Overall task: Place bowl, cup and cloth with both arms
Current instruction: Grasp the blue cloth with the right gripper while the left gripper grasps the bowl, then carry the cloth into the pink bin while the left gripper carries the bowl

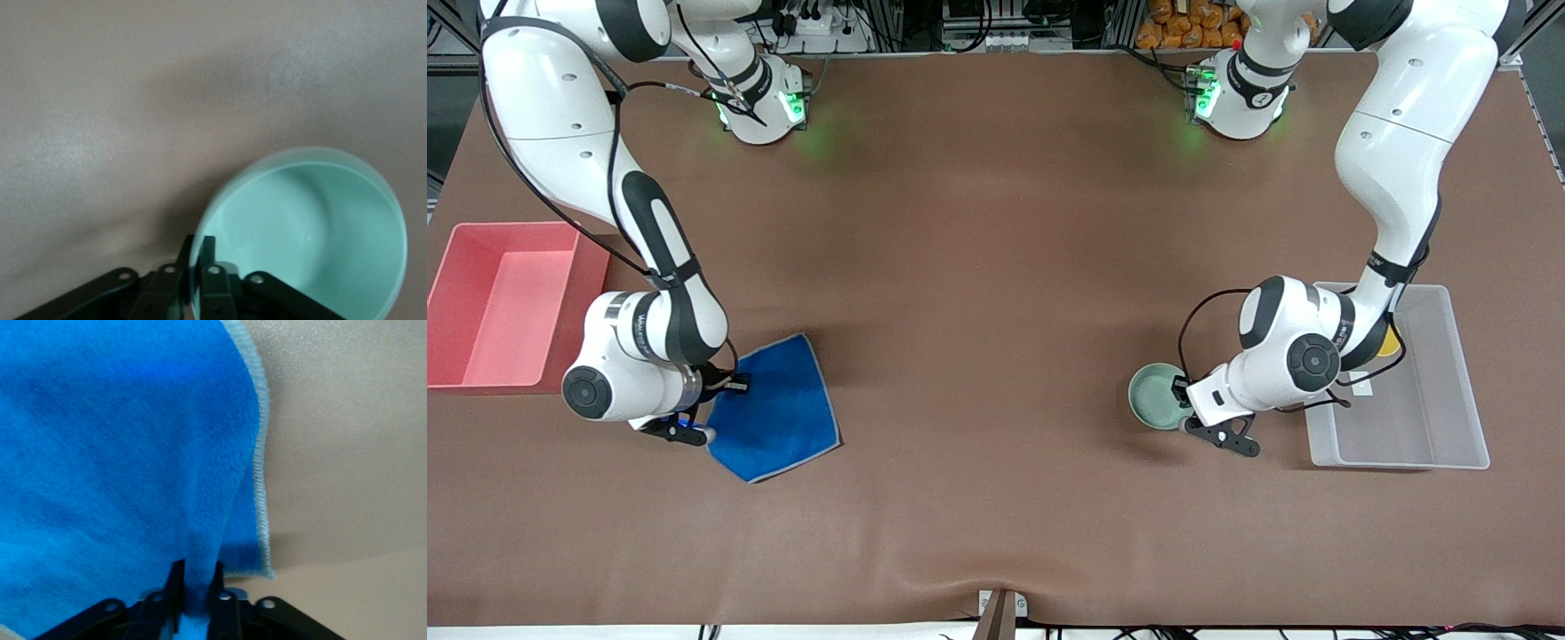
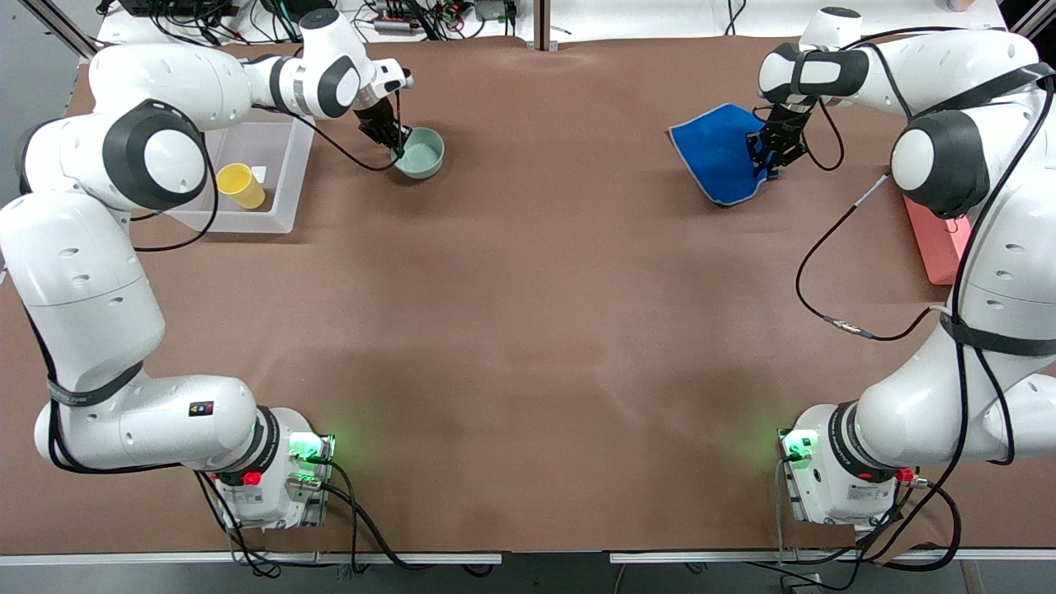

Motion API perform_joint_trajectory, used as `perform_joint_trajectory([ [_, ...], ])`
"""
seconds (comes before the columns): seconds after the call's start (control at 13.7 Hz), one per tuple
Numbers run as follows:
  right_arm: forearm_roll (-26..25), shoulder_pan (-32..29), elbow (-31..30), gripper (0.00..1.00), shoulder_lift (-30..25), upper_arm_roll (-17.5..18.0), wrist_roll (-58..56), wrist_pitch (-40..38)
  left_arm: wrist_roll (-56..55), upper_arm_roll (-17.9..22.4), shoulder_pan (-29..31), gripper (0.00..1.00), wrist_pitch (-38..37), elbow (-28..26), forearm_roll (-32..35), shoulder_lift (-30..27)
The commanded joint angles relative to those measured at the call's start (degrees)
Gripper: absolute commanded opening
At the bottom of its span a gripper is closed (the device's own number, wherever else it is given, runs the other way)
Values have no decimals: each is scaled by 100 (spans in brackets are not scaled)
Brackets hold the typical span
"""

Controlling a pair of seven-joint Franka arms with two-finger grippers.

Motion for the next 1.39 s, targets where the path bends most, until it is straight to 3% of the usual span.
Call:
perform_joint_trajectory([
  [0.0,56,73,-36,0,-25,-27,42,-7,-20,49,13,0,18,90,247,-64],
  [0.22,38,108,-19,0,-332,-27,-2,-173,6,40,276,0,-593,81,247,-625],
  [0.51,-32,179,7,0,-1201,-36,51,-840,68,49,829,0,-1492,142,238,-1487],
  [0.8,-224,100,200,0,-2177,-54,-37,-1753,934,-4,1927,0,-1792,335,168,-1674],
  [1.09,-612,-662,525,0,-2662,-71,-886,-2801,2219,40,2675,0,-1766,591,186,-1428],
  [1.31,-936,-1602,798,0,-2663,-62,-2187,-3057,1119,22,2694,0,-1687,600,229,-1436],
])
